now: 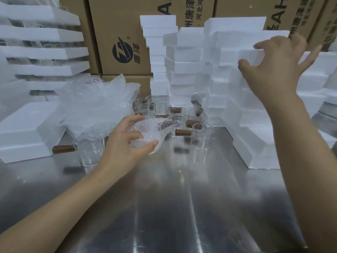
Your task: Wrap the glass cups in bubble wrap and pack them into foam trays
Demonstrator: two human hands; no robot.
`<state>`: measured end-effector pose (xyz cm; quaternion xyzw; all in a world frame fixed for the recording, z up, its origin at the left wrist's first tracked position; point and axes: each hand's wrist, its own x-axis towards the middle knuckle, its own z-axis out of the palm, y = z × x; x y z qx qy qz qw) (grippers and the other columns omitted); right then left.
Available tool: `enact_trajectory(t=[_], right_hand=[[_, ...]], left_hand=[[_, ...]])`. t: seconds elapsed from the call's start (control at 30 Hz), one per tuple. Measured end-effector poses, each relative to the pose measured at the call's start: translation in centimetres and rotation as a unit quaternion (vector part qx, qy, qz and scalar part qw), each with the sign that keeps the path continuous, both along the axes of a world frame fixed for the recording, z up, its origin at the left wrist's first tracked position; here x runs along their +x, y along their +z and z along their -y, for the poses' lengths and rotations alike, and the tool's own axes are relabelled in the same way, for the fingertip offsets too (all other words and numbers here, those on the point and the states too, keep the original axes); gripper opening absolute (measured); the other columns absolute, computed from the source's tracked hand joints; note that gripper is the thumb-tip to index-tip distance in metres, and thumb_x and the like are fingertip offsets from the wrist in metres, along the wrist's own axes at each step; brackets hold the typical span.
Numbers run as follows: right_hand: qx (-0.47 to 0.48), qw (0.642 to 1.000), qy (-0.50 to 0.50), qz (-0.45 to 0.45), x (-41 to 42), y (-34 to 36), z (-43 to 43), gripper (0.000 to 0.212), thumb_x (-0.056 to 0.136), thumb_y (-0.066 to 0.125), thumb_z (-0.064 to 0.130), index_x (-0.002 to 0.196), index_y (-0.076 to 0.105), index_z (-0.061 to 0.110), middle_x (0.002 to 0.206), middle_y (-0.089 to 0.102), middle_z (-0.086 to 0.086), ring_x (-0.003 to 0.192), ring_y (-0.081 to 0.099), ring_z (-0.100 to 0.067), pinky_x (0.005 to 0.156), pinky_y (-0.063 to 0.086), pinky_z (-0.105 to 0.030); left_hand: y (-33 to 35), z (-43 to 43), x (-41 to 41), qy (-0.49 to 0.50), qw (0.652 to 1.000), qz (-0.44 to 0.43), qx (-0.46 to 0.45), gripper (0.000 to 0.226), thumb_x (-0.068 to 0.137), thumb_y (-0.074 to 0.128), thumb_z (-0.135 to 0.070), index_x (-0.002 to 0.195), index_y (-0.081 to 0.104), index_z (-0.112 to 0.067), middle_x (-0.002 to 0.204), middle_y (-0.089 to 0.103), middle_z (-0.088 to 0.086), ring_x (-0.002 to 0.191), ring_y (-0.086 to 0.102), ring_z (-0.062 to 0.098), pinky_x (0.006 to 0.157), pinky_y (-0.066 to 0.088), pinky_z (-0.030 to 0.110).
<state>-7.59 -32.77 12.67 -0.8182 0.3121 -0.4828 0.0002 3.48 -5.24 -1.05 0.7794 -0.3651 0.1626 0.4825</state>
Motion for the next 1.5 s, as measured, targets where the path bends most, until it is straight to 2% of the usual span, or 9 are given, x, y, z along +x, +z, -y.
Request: enact_trajectory(t=[0.33,0.53,0.67,0.8,0.97,1.1,1.27,1.4,1.5], right_hand=[[-0.09,0.982,0.111,0.125,-1.0,0.3,-0.7,0.044,0.095,0.049,0.041,0.129,0.057,0.016,0.132,0.056,-0.001,0.126,0.046,-0.024,0.108,0.031,-0.037],[-0.345,0.816,0.362,0.292,-0.4,-0.5,-6.6,0.038,0.088,0.07,0.027,0.115,0.062,0.001,0.114,0.055,0.001,0.105,0.059,-0.029,0.085,0.051,-0.05],[-0.164,0.781,0.467,0.382,1.0,-3.2,-8.8,0.042,0.088,0.062,0.033,0.119,0.054,0.005,0.111,0.06,0.0,0.103,0.058,-0.015,0.082,0.051,-0.032],[0.173,0.735,0.473,0.455,1.6,-5.6,-9.0,0.033,0.083,0.066,0.045,0.104,0.066,0.019,0.094,0.066,0.012,0.092,0.063,-0.005,0.077,0.054,-0.028],[0.385,0.744,0.428,0.34,2.6,-7.7,-7.5,0.03,0.089,0.058,0.045,0.064,0.058,0.03,0.064,0.053,0.007,0.061,0.05,-0.009,0.053,0.043,-0.024],[0.418,0.811,0.374,0.167,3.9,-9.4,-6.8,0.014,0.087,0.049,0.022,0.081,0.057,0.011,0.078,0.055,-0.007,0.063,0.054,-0.017,0.047,0.048,-0.023],[0.312,0.867,0.378,0.094,4.0,-10.0,-6.5,0.023,0.086,0.045,0.005,0.09,0.062,0.02,0.087,0.062,0.012,0.076,0.057,-0.002,0.062,0.044,-0.011],[0.208,0.812,0.525,-0.15,3.0,-10.0,-7.1,0.041,0.074,0.043,-0.002,0.088,0.069,0.027,0.104,0.066,0.016,0.104,0.057,0.002,0.085,0.041,-0.011],[0.127,0.803,0.515,-0.27,3.3,-10.8,-7.8,0.029,0.082,0.052,0.005,0.095,0.073,0.02,0.111,0.066,0.006,0.105,0.058,-0.01,0.086,0.044,-0.025]], left_hand=[[1.2,-0.4,0.0,0.012,0.999,0.02,-0.044,0.028,0.078,0.073,-0.038,0.059,0.061,-0.022,0.101,0.052,-0.017,0.099,0.052,-0.008,0.077,0.034,0.006],[1.4,-0.7,0.4,0.067,0.997,-0.002,-0.049,0.026,0.086,0.069,-0.035,0.102,0.066,-0.015,0.09,0.056,-0.029,0.079,0.053,-0.016,0.07,0.037,0.003],[2.2,-1.3,0.4,0.087,0.992,-0.044,-0.079,0.028,0.085,0.066,-0.046,0.106,0.05,-0.038,0.096,0.058,-0.024,0.077,0.056,-0.004,0.07,0.044,0.019],[2.3,-1.2,0.3,0.09,0.992,-0.015,-0.085,0.019,0.09,0.064,-0.037,0.098,0.068,-0.02,0.088,0.062,-0.017,0.064,0.049,-0.006,0.068,0.038,0.014],[2.3,-1.0,-0.3,0.066,0.992,-0.023,-0.108,0.021,0.092,0.063,-0.033,0.094,0.071,-0.014,0.087,0.067,-0.009,0.066,0.05,-0.005,0.067,0.037,0.014],[2.3,-0.9,-0.4,0.051,0.992,-0.032,-0.11,0.019,0.091,0.065,-0.031,0.092,0.072,-0.013,0.093,0.07,-0.011,0.08,0.059,0.0,0.075,0.043,0.019],[2.2,-1.0,-0.3,0.055,0.994,-0.002,-0.09,0.004,0.09,0.066,-0.03,0.089,0.068,-0.027,0.076,0.056,-0.046,0.081,0.054,-0.02,0.073,0.04,0.006],[2.3,-1.1,-0.1,0.05,0.993,-0.013,-0.103,0.02,0.09,0.066,-0.032,0.09,0.072,-0.013,0.082,0.061,-0.032,0.083,0.055,-0.013,0.083,0.048,0.033],[2.4,-1.3,0.2,0.04,0.993,0.0,-0.109,0.021,0.088,0.069,-0.028,0.089,0.074,-0.007,0.084,0.059,-0.029,0.084,0.054,-0.016,0.081,0.048,0.03]])
